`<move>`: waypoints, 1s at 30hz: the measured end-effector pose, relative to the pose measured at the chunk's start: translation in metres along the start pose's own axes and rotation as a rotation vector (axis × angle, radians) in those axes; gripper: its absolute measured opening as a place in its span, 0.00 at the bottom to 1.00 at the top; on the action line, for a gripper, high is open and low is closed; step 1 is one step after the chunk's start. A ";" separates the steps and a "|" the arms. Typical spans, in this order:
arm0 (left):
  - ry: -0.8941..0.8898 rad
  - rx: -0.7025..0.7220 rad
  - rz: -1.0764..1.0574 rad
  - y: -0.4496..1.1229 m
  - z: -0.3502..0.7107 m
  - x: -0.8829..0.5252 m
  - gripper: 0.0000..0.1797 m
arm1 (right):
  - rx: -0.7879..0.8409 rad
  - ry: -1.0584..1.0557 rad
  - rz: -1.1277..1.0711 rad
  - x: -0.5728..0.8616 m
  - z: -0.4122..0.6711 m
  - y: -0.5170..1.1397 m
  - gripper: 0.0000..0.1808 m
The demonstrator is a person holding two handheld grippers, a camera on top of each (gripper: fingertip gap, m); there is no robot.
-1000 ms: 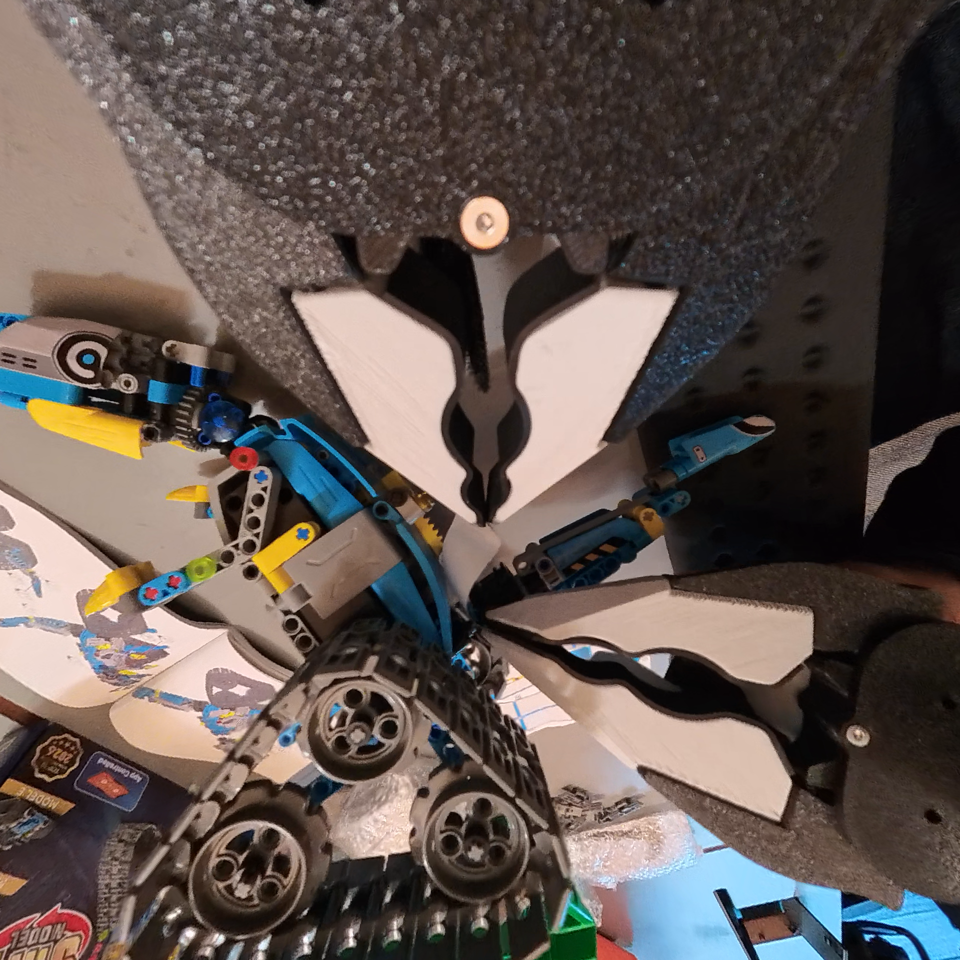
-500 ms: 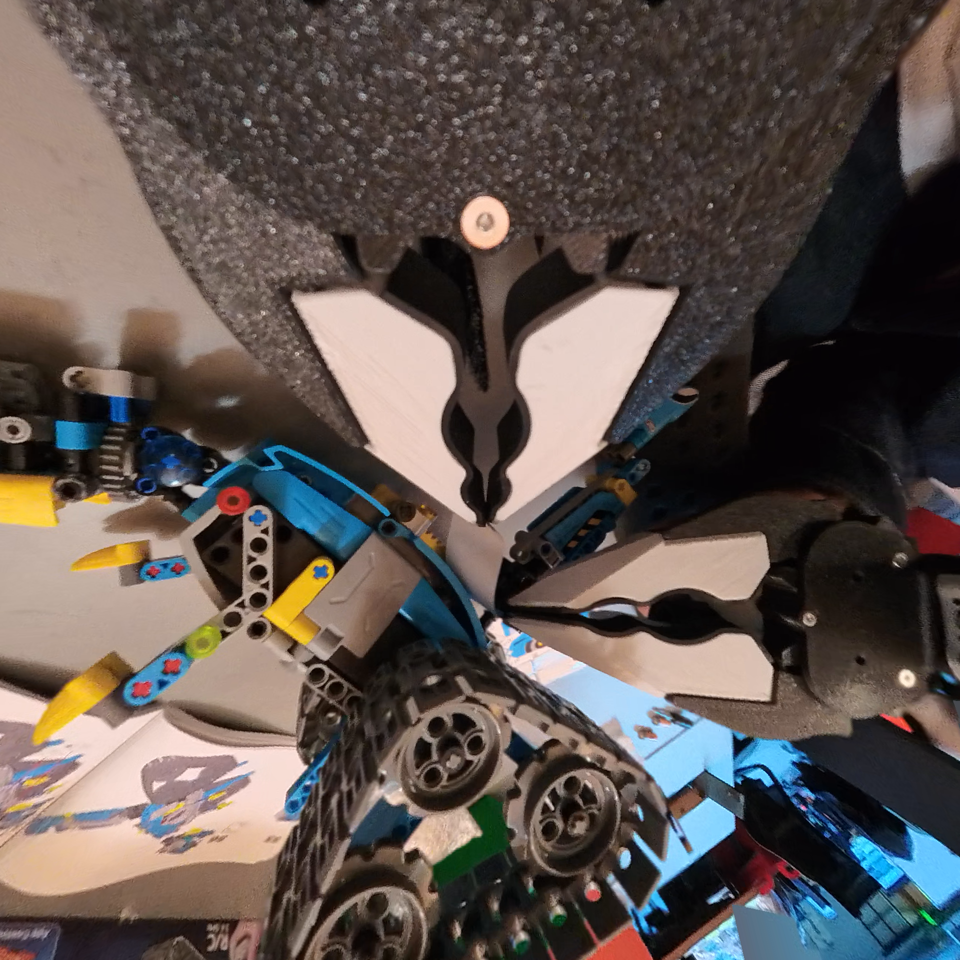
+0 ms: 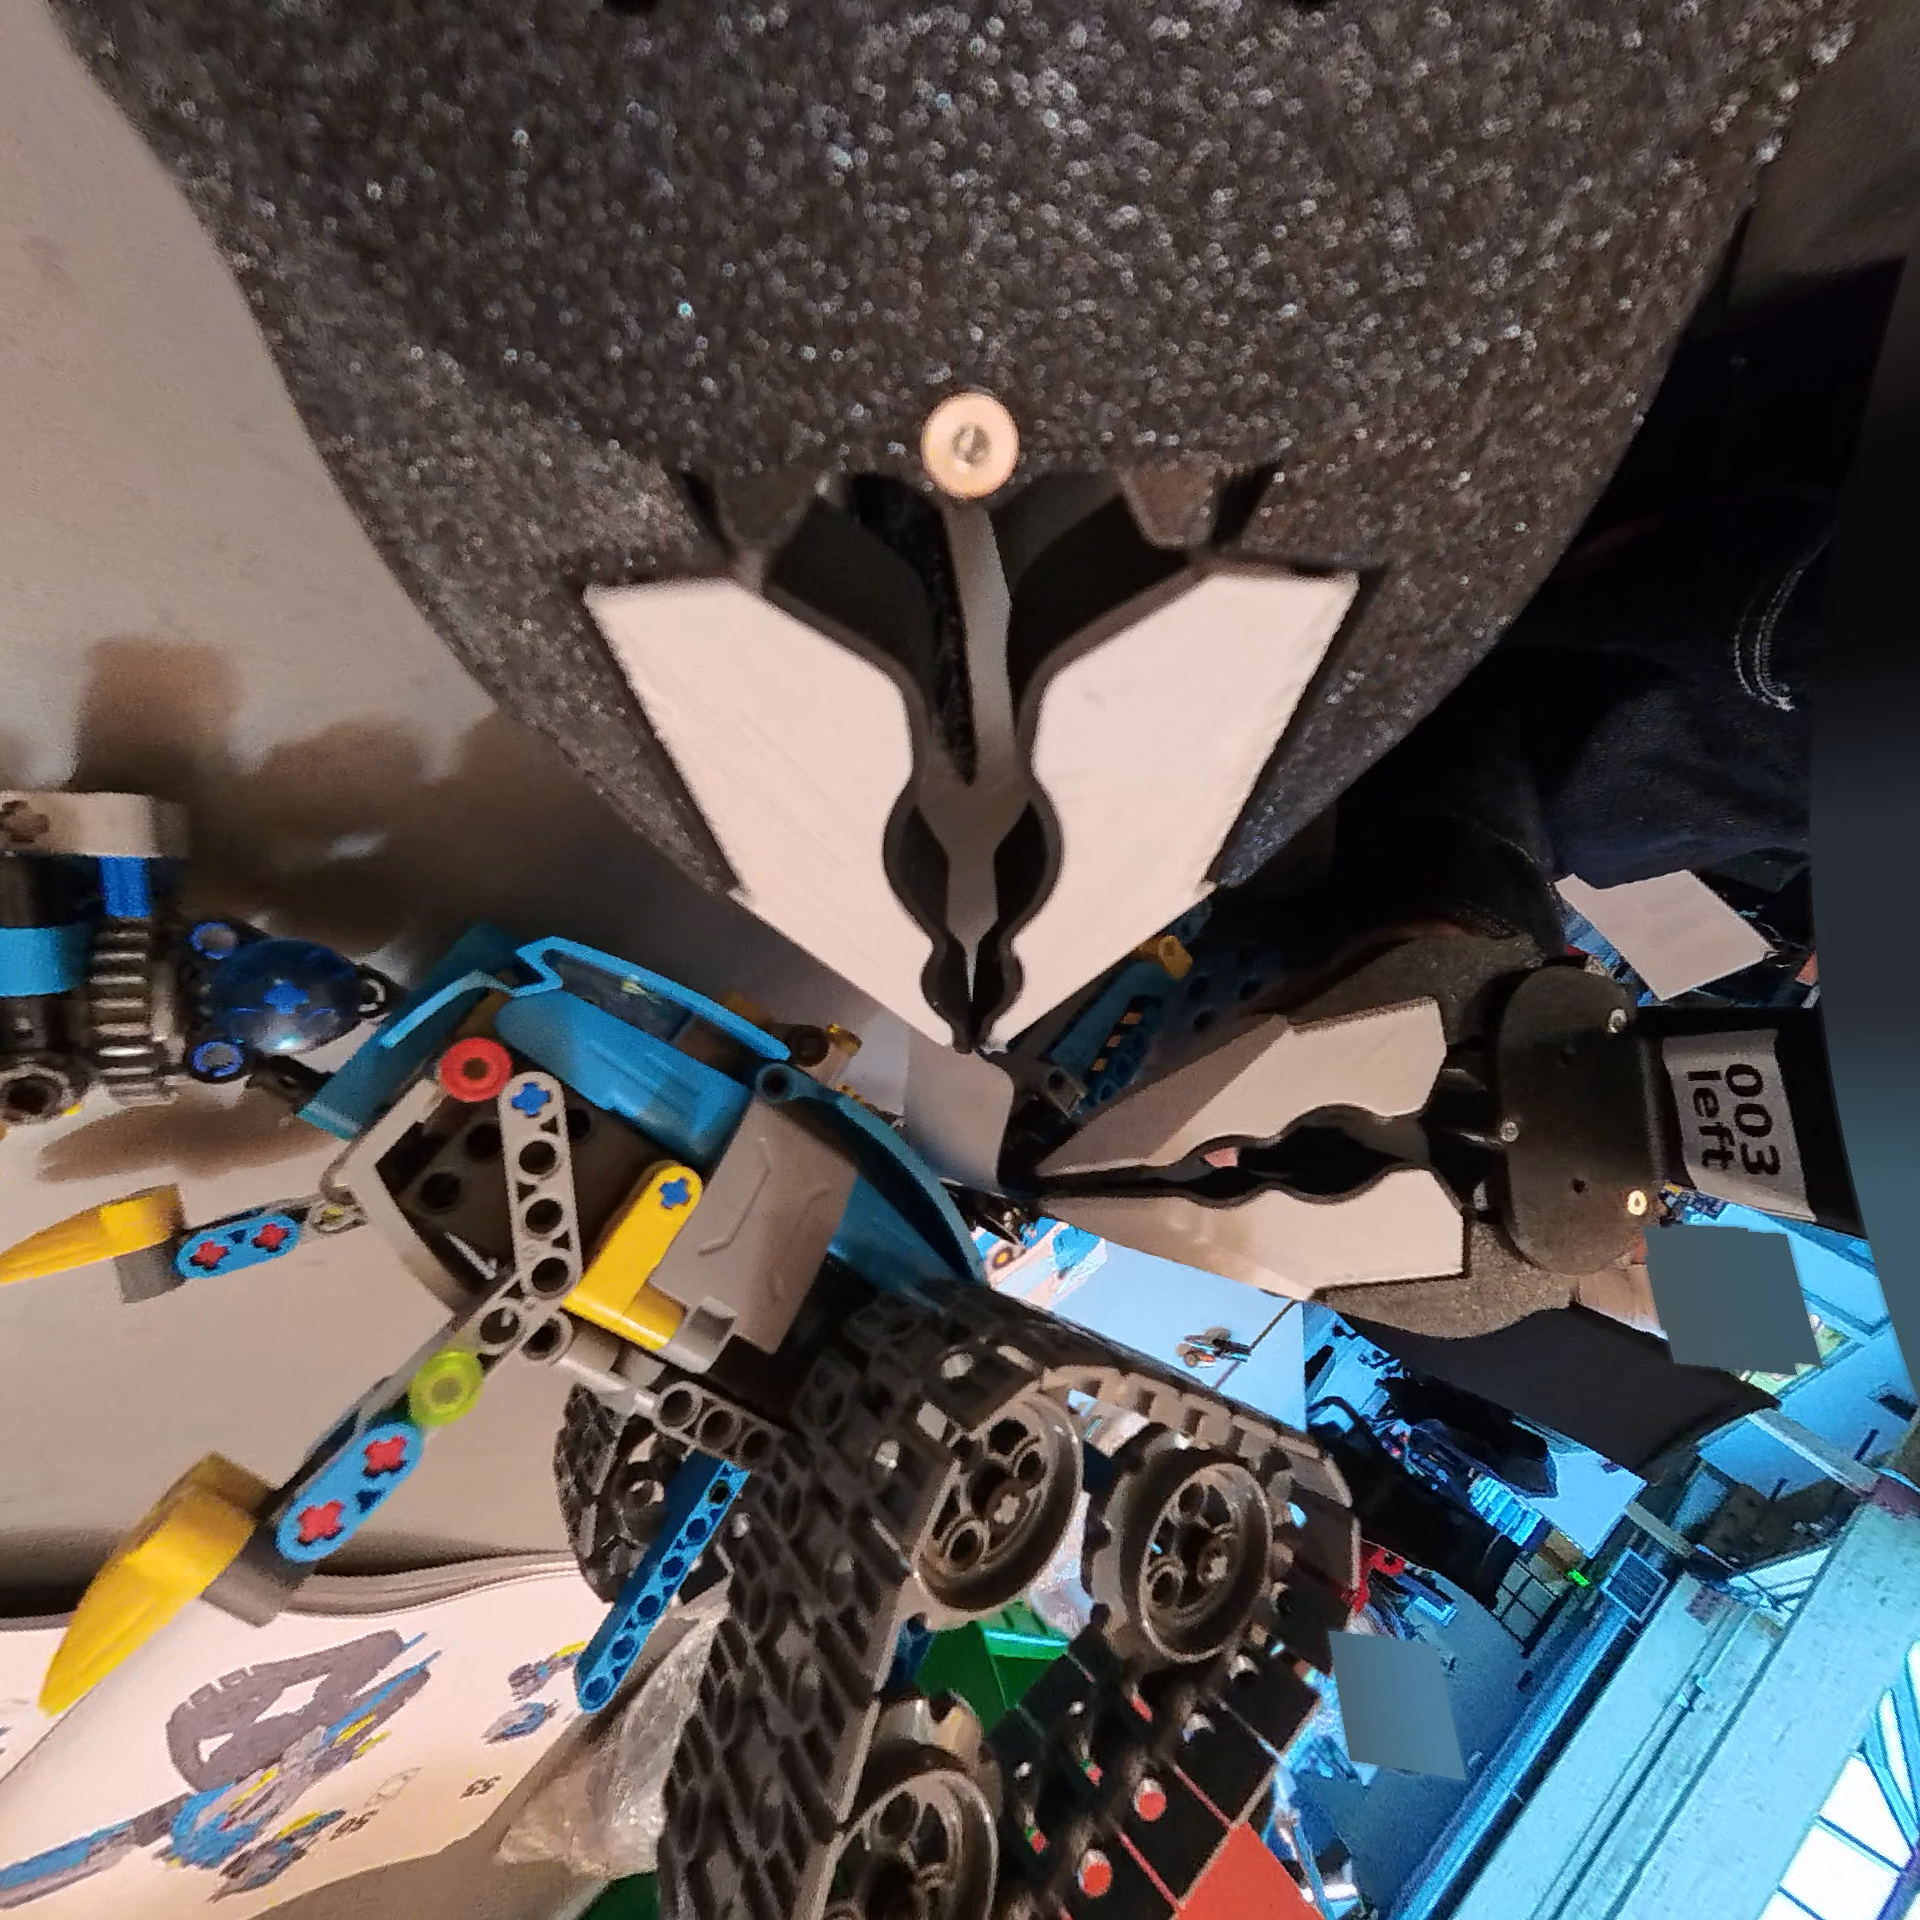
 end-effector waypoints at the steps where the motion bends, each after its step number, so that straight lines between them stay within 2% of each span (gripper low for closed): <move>1: 0.003 -0.002 0.000 0.000 0.000 0.000 0.00 | -0.001 0.002 -0.005 0.001 0.000 0.000 0.00; 23: 0.013 -0.030 -0.013 0.003 -0.002 0.003 0.00 | -0.029 0.024 -0.031 0.008 -0.005 0.003 0.00; 30: 0.071 -0.101 -0.029 0.005 0.000 0.002 0.00 | -0.027 0.027 -0.041 0.009 -0.004 0.003 0.00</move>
Point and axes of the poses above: each gripper's, where its closed fingertips meet, y out along the fingers, z out of its top, x = y × z across the jaws, the point moved 3 cm from there along -y, back along the fingers, and after that the axes turned 1 degree about z, right-handed, at the moved point
